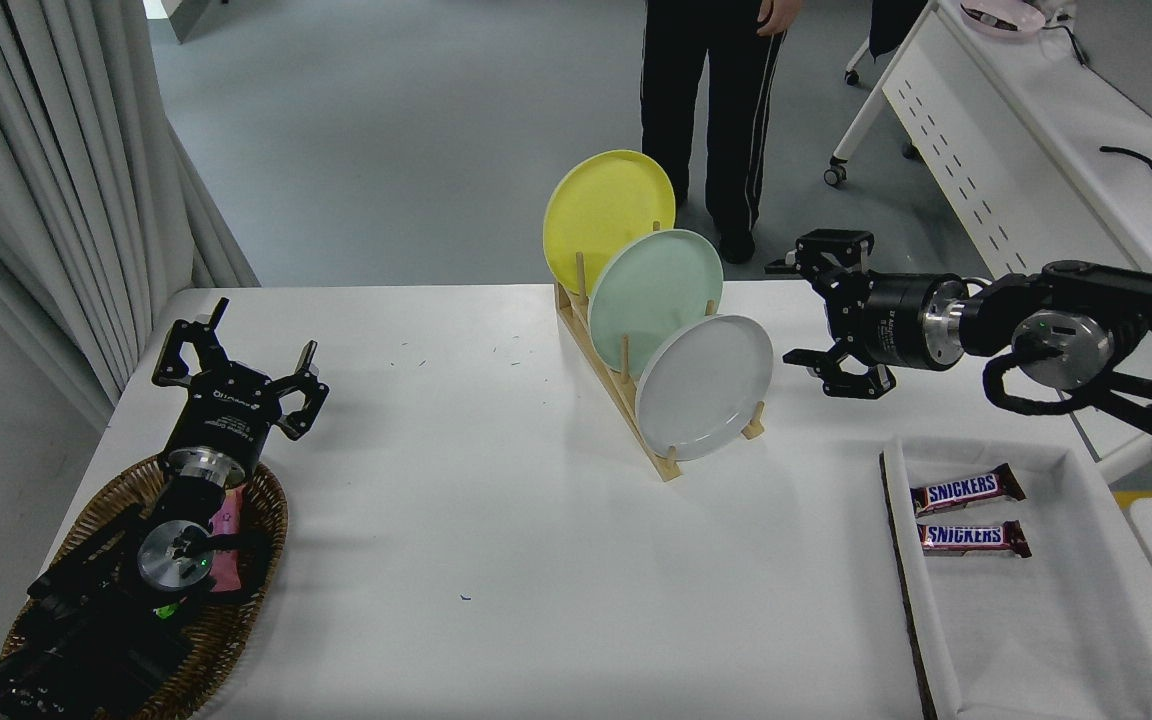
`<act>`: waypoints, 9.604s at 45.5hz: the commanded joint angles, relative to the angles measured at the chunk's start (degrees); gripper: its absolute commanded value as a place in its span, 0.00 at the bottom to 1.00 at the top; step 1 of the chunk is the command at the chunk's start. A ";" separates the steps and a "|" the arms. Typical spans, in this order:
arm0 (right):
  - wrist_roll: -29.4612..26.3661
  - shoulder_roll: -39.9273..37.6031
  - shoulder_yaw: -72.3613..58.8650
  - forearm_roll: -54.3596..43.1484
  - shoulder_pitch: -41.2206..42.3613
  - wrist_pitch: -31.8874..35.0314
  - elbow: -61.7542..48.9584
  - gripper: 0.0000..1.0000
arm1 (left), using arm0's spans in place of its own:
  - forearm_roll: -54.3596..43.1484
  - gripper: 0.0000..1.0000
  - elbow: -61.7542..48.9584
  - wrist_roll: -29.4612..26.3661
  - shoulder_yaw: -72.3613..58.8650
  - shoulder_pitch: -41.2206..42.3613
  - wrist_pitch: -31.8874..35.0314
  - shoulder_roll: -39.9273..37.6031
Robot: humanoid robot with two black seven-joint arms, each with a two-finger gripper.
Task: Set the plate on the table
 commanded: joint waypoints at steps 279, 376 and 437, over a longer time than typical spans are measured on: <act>-15.84 -0.50 18.59 36.36 10.64 -24.36 8.77 0.00 | 0.01 1.00 0.00 0.00 0.00 0.00 0.00 0.00; -16.02 21.47 34.95 41.99 -25.84 -54.52 -8.89 0.00 | 0.01 1.00 0.00 0.00 0.00 0.00 0.00 0.00; -16.11 22.43 33.36 36.89 -28.12 -54.52 -9.16 0.00 | 0.01 1.00 0.00 0.00 0.00 0.00 0.00 0.00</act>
